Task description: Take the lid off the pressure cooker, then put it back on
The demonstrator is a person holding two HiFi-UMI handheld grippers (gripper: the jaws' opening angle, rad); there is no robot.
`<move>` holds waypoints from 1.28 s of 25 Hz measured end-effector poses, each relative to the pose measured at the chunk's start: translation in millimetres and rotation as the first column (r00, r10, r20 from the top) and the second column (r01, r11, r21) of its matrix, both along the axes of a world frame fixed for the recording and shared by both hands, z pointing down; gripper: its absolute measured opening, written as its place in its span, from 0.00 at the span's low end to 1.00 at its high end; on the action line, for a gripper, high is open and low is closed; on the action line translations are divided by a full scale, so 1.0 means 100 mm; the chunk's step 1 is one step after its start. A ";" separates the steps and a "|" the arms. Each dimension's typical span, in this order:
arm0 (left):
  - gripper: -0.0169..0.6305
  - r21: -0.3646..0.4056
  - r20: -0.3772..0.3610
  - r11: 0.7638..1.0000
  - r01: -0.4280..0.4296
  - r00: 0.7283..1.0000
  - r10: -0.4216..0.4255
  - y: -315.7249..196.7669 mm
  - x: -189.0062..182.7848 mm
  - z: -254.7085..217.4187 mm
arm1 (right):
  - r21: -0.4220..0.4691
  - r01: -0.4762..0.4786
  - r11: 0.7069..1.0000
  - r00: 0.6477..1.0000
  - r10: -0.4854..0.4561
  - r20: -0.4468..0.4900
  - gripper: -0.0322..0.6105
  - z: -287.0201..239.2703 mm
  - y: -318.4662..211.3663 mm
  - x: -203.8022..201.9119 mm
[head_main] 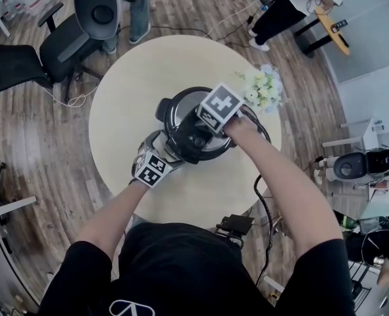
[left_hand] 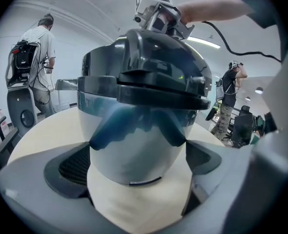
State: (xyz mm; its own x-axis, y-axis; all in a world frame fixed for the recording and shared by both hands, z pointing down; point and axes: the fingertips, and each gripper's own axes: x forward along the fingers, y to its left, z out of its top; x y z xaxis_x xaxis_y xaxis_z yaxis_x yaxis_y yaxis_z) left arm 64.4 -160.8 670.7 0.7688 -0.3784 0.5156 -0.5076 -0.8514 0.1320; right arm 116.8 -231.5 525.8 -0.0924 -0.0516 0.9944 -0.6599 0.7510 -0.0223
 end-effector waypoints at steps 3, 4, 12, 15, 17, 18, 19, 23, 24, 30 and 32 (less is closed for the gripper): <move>0.94 0.000 0.002 1.000 -0.001 1.000 0.001 0.01 0.02 0.01 | -0.001 0.075 0.997 0.997 -0.075 -0.002 0.50 0.01 0.03 0.01; 0.94 0.000 0.003 1.000 -0.001 1.000 0.001 0.01 0.02 0.01 | -0.002 0.098 0.995 0.995 -0.098 -0.002 0.50 0.02 0.04 0.01; 0.94 -0.006 0.005 1.000 -0.004 1.000 0.004 -0.01 0.01 0.00 | -0.012 0.303 0.953 0.953 -0.303 -0.007 0.51 0.01 0.08 -0.01; 0.94 -0.008 0.009 1.000 -0.004 1.000 0.004 -0.01 0.00 0.01 | -0.029 0.403 0.915 0.915 -0.404 -0.021 0.51 0.02 0.13 0.00; 0.94 -0.010 0.010 1.000 -0.003 1.000 0.004 -0.02 0.00 0.01 | -0.014 0.443 0.897 0.897 -0.443 -0.012 0.51 0.01 0.10 -0.04; 0.94 -0.011 0.010 1.000 -0.004 1.000 0.004 -0.02 0.00 0.01 | -0.010 0.453 0.892 0.892 -0.453 -0.010 0.52 0.01 0.09 -0.05; 0.94 -0.011 0.011 1.000 -0.004 1.000 0.004 -0.02 0.00 0.02 | -0.008 0.458 0.889 0.889 -0.458 -0.009 0.52 0.01 0.09 -0.05; 0.94 -0.013 0.015 1.000 -0.005 1.000 0.005 -0.02 0.00 0.04 | -0.005 0.452 0.892 0.892 -0.452 -0.005 0.52 0.03 0.10 -0.05; 0.94 -0.015 0.016 1.000 -0.004 1.000 0.005 -0.02 0.00 0.05 | -0.003 0.446 0.895 0.895 -0.446 -0.002 0.52 0.04 0.10 -0.06; 0.87 -0.078 0.013 0.997 -0.029 0.999 0.030 -0.02 -0.12 -0.12 | 0.042 0.345 0.938 0.937 -0.347 0.049 0.52 0.00 0.08 -0.03; 0.75 -0.083 0.013 0.996 -0.038 0.999 0.039 0.01 -0.21 -0.25 | 0.044 0.275 0.960 0.958 -0.278 0.070 0.52 -0.02 0.12 0.07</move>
State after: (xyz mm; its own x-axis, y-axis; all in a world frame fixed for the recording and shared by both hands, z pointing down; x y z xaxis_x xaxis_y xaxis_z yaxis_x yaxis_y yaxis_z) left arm 43.7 -160.2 646.1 0.7742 -0.3039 0.5552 -0.4768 -0.8569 0.1959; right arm 123.8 -219.2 524.1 -0.1823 -0.0468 0.9821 -0.4237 0.9051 -0.0355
